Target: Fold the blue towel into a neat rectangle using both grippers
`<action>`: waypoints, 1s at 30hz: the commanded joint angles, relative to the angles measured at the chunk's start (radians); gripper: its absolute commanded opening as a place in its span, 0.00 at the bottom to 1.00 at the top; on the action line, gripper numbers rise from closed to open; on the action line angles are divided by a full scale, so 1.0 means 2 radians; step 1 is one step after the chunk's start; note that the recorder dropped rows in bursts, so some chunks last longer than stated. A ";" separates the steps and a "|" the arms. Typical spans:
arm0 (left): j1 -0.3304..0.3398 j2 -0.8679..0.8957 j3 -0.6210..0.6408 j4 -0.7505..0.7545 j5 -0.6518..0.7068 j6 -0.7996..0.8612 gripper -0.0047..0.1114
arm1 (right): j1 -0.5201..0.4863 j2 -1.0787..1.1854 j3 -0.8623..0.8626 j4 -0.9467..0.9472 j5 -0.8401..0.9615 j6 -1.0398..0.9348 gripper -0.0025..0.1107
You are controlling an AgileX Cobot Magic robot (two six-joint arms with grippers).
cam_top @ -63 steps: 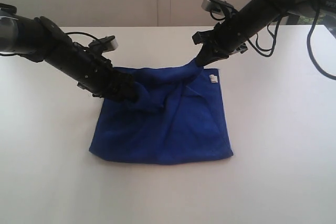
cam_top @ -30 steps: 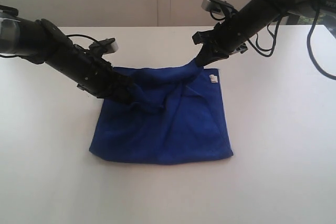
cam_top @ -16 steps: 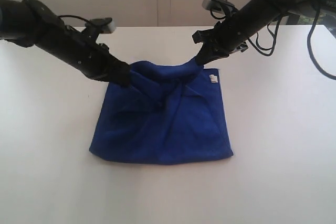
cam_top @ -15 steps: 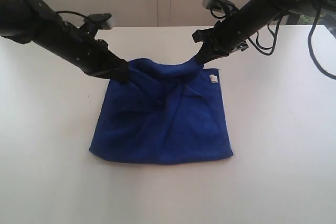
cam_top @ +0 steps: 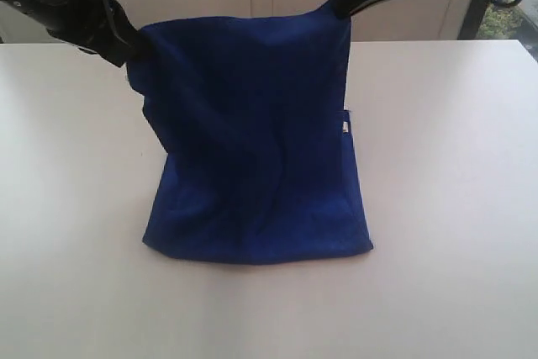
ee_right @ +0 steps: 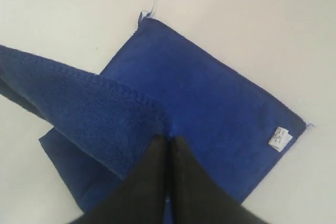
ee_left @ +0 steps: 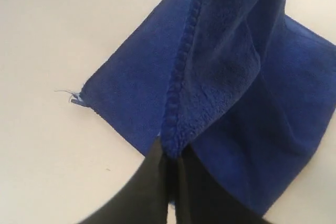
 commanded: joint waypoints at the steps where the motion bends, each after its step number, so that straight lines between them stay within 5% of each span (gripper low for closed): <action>1: 0.001 -0.027 0.000 -0.006 0.064 -0.027 0.04 | 0.021 -0.061 0.050 -0.012 -0.001 0.008 0.02; 18: 0.001 -0.125 0.001 -0.059 0.242 -0.067 0.04 | 0.059 -0.305 0.283 -0.033 -0.048 0.033 0.02; 30: 0.001 -0.182 0.080 -0.110 0.252 -0.078 0.04 | 0.059 -0.442 0.389 0.013 -0.044 0.033 0.02</action>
